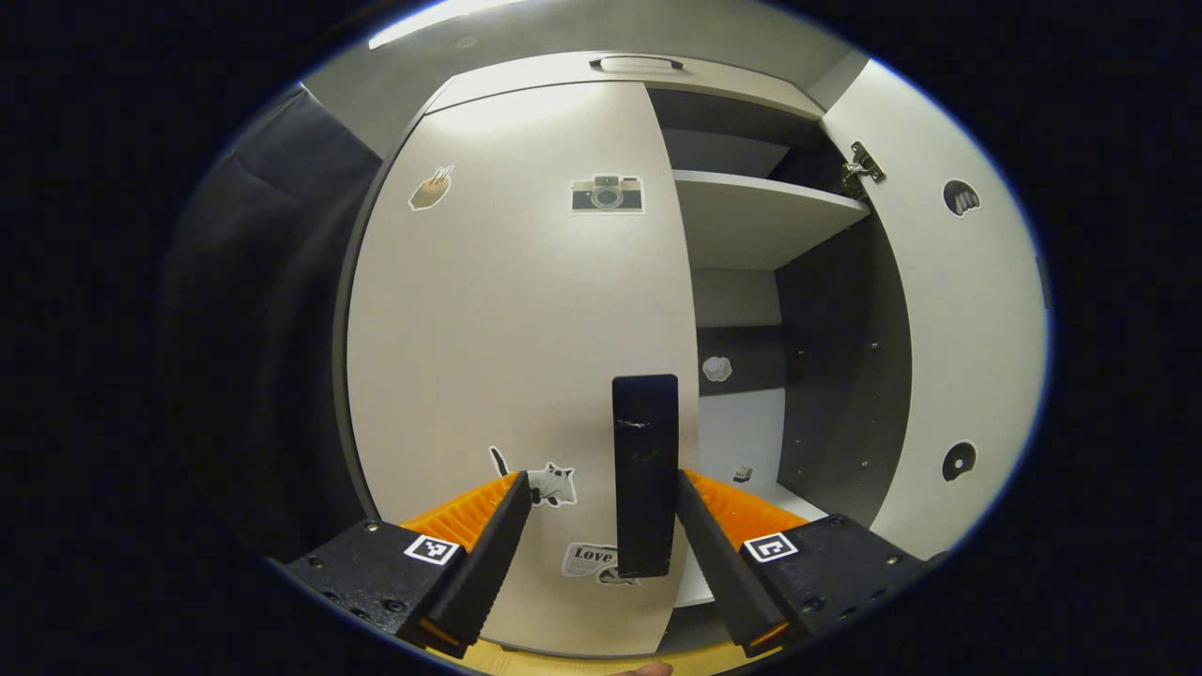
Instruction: Open the right door of the double-door shoe cabinet with the right hand, and open the left door with the left hand.
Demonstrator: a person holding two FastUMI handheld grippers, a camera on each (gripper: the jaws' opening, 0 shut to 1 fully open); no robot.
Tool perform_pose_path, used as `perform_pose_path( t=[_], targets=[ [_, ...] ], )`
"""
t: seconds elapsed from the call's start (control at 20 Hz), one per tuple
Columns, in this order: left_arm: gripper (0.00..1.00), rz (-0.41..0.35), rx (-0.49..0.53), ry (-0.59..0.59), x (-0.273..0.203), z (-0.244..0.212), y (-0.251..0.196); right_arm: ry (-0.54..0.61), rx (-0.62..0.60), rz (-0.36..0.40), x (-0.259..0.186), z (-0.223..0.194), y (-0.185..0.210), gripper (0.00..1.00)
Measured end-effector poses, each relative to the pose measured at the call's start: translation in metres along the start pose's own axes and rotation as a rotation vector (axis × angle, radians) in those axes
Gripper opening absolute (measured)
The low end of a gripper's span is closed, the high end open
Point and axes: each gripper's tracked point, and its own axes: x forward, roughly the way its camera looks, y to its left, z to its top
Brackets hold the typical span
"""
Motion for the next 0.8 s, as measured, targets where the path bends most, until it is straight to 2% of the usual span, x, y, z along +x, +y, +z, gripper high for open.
perform_pose_path(
  t=[0.1, 0.15, 0.2, 0.25, 0.3, 0.35, 0.45, 0.55, 0.65, 0.7, 0.8],
  targets=[
    [0.86, -0.036, -0.011, 0.003, 0.004, -0.003, -0.007, -0.001, 0.016, 0.005, -0.004, -0.003, 0.003, 0.98],
    [0.72, -0.052, -0.019, 0.022, 0.008, -0.008, -0.010, -0.001, 0.017, 0.006, -0.006, -0.005, 0.004, 0.98],
    [0.68, -0.055, -0.029, 0.066, 0.012, -0.022, -0.011, -0.001, 0.013, 0.005, -0.009, -0.005, 0.004, 0.98],
    [0.64, -0.038, -0.033, 0.103, 0.012, -0.027, -0.011, -0.003, 0.010, 0.006, -0.009, -0.006, 0.006, 0.98],
    [0.65, -0.030, -0.043, 0.051, 0.013, -0.018, -0.011, -0.004, 0.007, 0.009, -0.012, -0.007, 0.007, 0.98],
    [0.63, -0.013, -0.035, 0.090, 0.014, -0.024, -0.010, -0.005, 0.011, 0.013, -0.015, -0.007, 0.009, 0.98],
    [0.62, -0.006, 0.009, 0.074, 0.011, -0.020, -0.016, -0.007, 0.019, 0.019, -0.019, -0.008, 0.014, 0.98],
    [0.47, -0.009, 0.071, 0.081, 0.012, -0.022, -0.019, -0.008, 0.008, 0.029, -0.023, -0.008, 0.019, 0.98],
    [0.36, -0.010, 0.079, 0.081, 0.013, -0.022, -0.021, -0.013, -0.007, 0.038, -0.027, -0.007, 0.024, 0.98],
    [0.35, -0.013, 0.062, 0.076, 0.014, -0.022, -0.020, -0.015, -0.012, 0.043, -0.028, -0.006, 0.029, 0.94],
    [0.32, -0.024, 0.036, 0.080, 0.012, -0.022, -0.020, -0.016, -0.019, 0.053, -0.030, -0.008, 0.035, 0.94]
  ],
)
